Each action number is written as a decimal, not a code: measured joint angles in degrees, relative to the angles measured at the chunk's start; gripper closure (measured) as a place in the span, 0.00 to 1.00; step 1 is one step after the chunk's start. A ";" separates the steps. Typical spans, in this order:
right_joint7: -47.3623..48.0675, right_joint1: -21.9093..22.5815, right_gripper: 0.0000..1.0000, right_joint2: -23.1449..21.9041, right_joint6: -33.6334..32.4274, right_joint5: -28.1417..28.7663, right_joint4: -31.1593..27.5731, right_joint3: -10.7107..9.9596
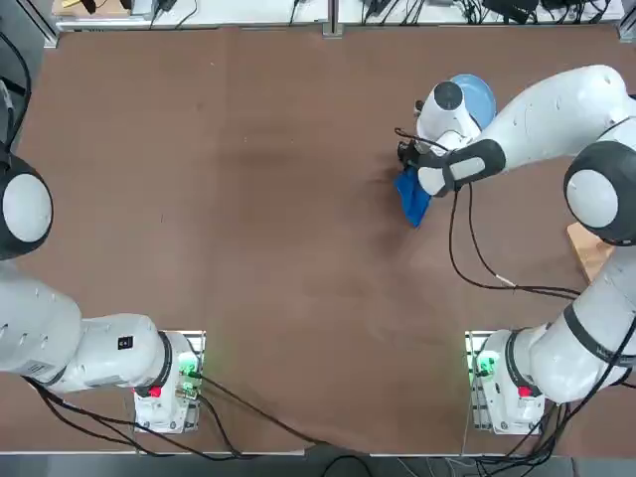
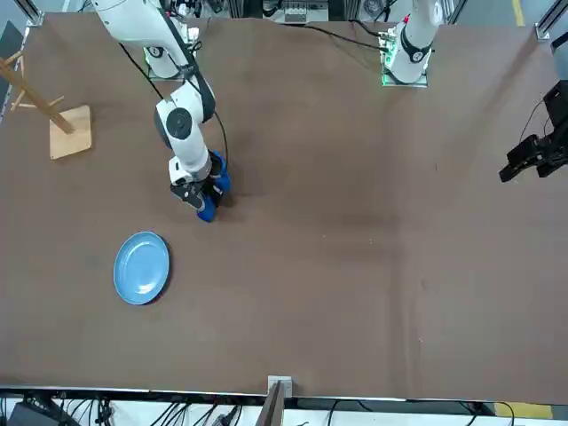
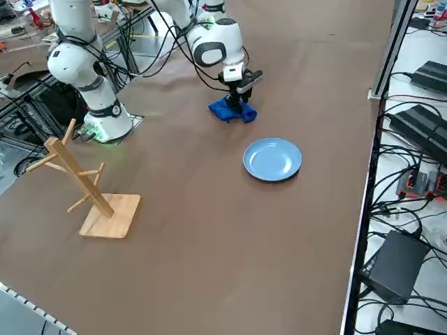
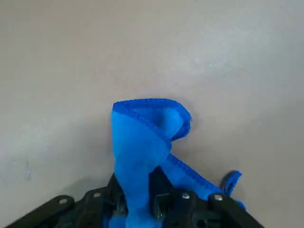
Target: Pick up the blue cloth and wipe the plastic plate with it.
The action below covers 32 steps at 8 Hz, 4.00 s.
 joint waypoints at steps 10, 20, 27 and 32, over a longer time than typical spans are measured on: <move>-17.36 -6.56 0.84 -4.28 -24.24 2.49 12.46 -0.66; -44.92 -17.32 0.84 -0.41 -47.09 6.82 35.82 -1.05; -48.76 -22.25 0.84 2.93 -44.25 3.89 37.43 -1.20; -49.62 -22.64 0.84 8.65 -34.26 3.72 37.23 -1.20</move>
